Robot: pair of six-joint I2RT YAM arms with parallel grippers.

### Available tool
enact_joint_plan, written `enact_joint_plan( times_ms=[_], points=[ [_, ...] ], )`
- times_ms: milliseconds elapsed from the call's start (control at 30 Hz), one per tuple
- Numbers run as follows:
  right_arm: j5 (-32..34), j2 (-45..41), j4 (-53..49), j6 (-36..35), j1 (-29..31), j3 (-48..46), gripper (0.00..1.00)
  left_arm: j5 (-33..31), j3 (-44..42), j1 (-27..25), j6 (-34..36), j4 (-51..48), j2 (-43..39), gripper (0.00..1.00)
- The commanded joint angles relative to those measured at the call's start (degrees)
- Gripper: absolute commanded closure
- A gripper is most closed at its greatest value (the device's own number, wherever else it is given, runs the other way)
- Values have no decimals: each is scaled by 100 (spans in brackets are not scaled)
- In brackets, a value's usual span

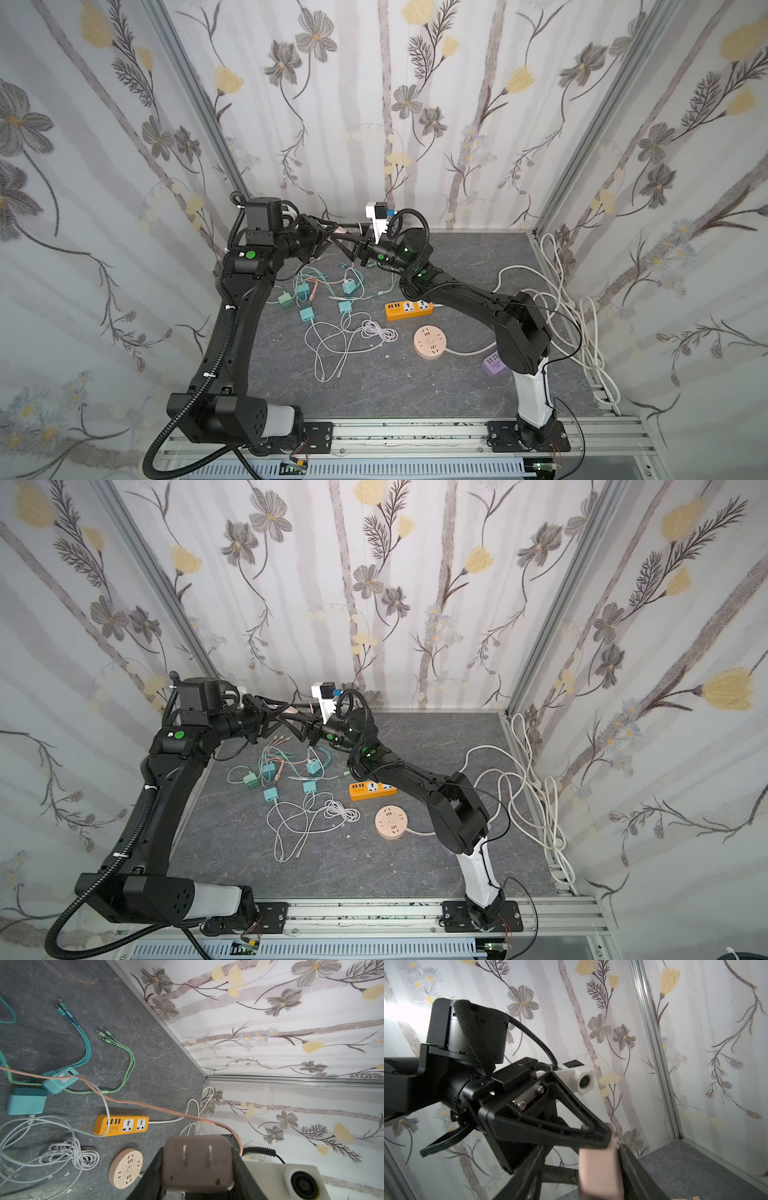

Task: Insert the plug
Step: 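Close the right gripper on the pink adapter and open the left gripper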

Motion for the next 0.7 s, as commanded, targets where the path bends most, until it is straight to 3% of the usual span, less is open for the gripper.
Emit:
enact_joint_plan(
  times_ms=[0, 167, 367, 433, 533, 567, 633, 667],
  points=[
    [49, 67, 24, -51, 8, 5, 43, 55, 12, 4, -29, 92, -39, 100],
    [43, 110, 44, 12, 10, 19, 45, 11, -4, 12, -14, 106, -94, 100],
    [15, 80, 169, 122, 8, 126, 55, 82, -184, 12, -109, 248, -102, 100],
    [-11, 58, 183, 134, 8, 152, 63, 90, -224, 10, -104, 281, -115, 100],
    [-52, -43, 113, 141, 4, 105, 86, 46, -291, 12, 43, 321, -104, 99],
    [-47, -114, 55, 119, -1, 46, 91, -48, -304, 7, 212, 293, -98, 85],
    [-31, -336, -180, 21, -39, -144, 96, -599, -318, 11, 822, -81, -126, 46],
    [-17, -457, -302, -22, -68, -251, 98, -866, -353, 6, 1152, -221, -160, 35]
  ],
)
